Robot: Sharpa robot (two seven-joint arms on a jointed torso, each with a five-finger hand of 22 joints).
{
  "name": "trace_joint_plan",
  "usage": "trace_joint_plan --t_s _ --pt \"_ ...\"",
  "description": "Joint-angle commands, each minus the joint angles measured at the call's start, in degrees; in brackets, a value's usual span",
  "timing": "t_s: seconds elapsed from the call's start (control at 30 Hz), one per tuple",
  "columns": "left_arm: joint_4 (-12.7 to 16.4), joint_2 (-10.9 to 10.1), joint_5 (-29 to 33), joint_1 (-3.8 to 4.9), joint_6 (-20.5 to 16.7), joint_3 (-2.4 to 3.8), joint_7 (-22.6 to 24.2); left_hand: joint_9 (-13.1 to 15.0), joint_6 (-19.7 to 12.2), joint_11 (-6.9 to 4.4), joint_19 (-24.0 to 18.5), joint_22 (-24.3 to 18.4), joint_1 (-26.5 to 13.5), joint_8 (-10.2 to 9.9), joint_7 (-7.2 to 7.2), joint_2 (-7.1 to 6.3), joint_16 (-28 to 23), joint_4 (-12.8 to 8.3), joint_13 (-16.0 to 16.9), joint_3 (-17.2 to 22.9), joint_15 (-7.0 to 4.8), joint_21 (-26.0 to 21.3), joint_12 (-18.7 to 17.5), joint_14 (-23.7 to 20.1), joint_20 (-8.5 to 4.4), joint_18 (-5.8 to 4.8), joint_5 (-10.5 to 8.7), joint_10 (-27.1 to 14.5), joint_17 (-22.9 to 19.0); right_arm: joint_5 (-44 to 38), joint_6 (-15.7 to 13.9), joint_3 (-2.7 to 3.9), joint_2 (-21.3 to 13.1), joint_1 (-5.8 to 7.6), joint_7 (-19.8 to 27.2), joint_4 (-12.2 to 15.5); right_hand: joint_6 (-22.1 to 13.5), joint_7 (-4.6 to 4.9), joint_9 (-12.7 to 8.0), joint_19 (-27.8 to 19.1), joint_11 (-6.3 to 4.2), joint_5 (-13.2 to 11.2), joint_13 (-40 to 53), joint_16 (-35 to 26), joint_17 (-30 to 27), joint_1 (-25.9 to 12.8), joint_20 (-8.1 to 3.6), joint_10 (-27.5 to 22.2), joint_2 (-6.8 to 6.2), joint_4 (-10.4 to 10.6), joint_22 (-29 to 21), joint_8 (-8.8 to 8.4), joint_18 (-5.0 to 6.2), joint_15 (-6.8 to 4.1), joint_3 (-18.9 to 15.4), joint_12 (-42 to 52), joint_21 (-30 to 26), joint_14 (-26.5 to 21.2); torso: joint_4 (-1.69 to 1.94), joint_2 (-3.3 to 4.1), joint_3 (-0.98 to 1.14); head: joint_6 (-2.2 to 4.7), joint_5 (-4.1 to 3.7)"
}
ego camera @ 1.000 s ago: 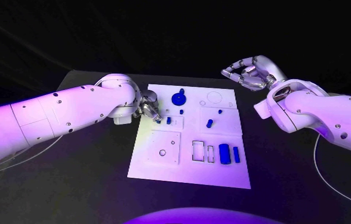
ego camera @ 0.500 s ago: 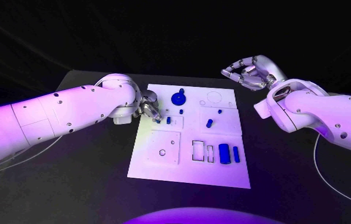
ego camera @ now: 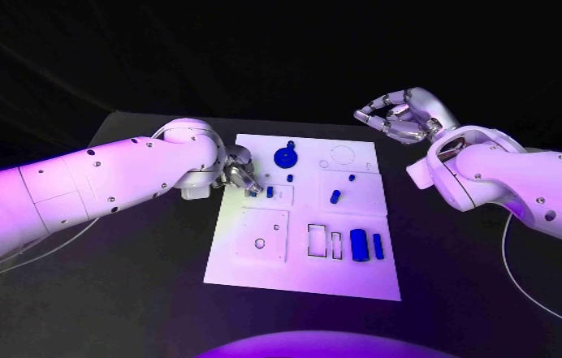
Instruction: Assemble the parts on the task board
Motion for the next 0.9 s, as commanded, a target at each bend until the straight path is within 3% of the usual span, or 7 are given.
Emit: trace_joint_plan --t_s 0.03,0.67,0.9 --pt "0.03 0.09 -0.36 -0.15 1.39 -0.1 -0.21 -0.27 0.12 -0.05 0.36 -0.02 -0.82 0.14 0.3 0.05 0.2 0.9 0.17 -1.63 -0.37 0.24 0.43 5.85 -0.24 -0.65 -0.27 0.59 15.09 -0.32 0.36 0.0 0.0 -0.03 0.53 0.03 -0.25 -0.05 0.02 5.99 -0.29 0.22 9.5 0.19 15.1 -0.01 -0.48 0.58 0.08 0.06 15.08 0.18 -0.82 -0.49 -0.49 -0.35 0.26 5.97 0.01 -0.02 0.02 -0.06 -0.04" --pt "0.09 -0.37 -0.8 -0.15 -0.45 -0.05 -0.17 -1.13 0.38 -0.04 0.37 0.0 -1.31 0.23 0.31 -0.06 0.2 3.95 0.4 -7.35 -0.37 0.17 0.47 5.85 -0.25 -0.65 -0.28 0.65 15.09 -0.47 0.31 0.0 -0.07 -0.03 0.63 0.04 -0.29 -0.04 0.0 5.99 -0.28 0.2 9.48 0.19 15.1 -0.26 -0.48 0.56 0.15 0.08 15.08 0.2 -0.82 -0.49 -0.68 -0.38 0.26 5.97 -0.03 0.04 -0.04 0.04 -0.21" --pt "0.72 -0.88 -0.57 -0.15 -2.53 0.34 -0.05 -1.56 0.36 -0.03 0.28 -0.28 -1.64 0.26 0.31 -0.28 0.2 5.76 0.28 -10.75 -0.38 -0.04 0.31 5.85 -0.28 -0.59 -0.56 0.53 15.09 -0.42 0.33 0.0 -0.06 -0.03 0.69 -0.02 -0.29 -0.04 0.0 5.99 -0.28 0.2 9.48 0.19 15.1 -0.26 -0.48 0.56 0.15 0.08 15.08 0.2 -0.82 -0.49 -0.68 -0.38 0.26 5.97 -0.02 0.02 -0.03 0.11 -0.37"
